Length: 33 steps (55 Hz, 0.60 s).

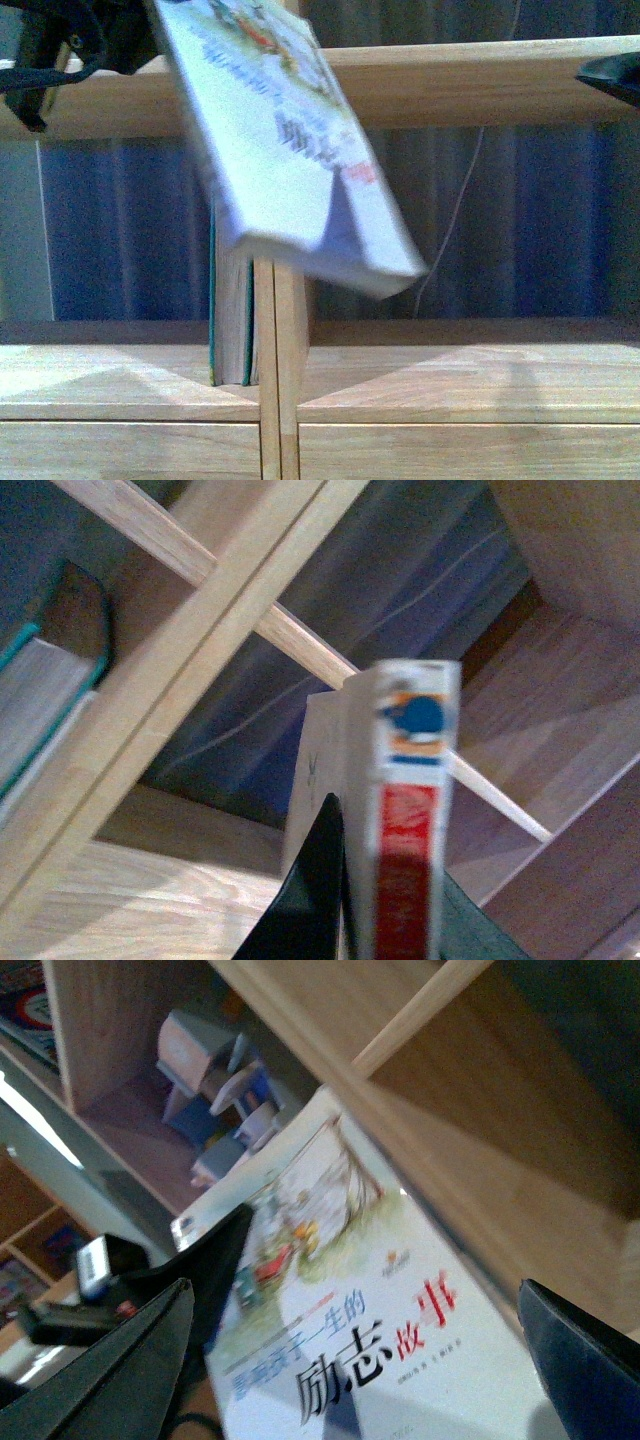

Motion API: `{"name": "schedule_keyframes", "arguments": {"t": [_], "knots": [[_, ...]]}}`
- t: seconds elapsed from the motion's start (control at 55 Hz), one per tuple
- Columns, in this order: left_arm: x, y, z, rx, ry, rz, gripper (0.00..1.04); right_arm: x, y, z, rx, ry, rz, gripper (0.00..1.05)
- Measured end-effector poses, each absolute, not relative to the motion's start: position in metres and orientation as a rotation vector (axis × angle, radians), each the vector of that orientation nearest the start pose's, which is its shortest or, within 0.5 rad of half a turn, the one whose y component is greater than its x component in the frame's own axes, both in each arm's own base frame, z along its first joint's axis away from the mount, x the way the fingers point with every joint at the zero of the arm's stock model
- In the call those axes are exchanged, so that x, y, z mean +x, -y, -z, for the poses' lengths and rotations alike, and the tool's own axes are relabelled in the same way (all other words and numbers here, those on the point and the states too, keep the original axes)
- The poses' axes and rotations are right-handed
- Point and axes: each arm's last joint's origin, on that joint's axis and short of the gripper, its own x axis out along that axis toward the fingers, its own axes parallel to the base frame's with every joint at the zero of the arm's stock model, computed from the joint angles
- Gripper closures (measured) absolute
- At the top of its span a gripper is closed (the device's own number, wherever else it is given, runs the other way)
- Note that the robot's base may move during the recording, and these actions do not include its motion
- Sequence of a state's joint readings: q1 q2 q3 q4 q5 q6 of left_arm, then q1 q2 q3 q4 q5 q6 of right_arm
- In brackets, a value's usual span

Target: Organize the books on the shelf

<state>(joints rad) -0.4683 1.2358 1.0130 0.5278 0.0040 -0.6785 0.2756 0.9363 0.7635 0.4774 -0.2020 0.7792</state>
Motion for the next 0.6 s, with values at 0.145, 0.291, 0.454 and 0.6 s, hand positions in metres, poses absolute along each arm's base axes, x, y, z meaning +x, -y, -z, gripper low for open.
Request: {"name": "schedule_keyframes", "arguments": {"t": [0.145, 0.291, 0.454, 0.6], "knots": [[0.243, 0.111, -0.391, -0.669, 0.143, 0.492, 0.98, 0.211, -0.04, -0.35, 0.63, 0.17, -0.43, 0.07], [0.23, 0.099, -0.398, -0.584, 0.156, 0.427, 0.98, 0.222, -0.014, -0.324, 0.587, 0.16, -0.313, 0.07], [0.212, 0.088, -0.394, -0.441, 0.152, 0.344, 0.98, 0.225, 0.009, -0.296, 0.583, 0.145, -0.187, 0.07], [0.195, 0.077, -0.381, -0.267, 0.145, 0.264, 0.98, 0.223, 0.017, -0.265, 0.597, 0.102, -0.126, 0.07]]}}
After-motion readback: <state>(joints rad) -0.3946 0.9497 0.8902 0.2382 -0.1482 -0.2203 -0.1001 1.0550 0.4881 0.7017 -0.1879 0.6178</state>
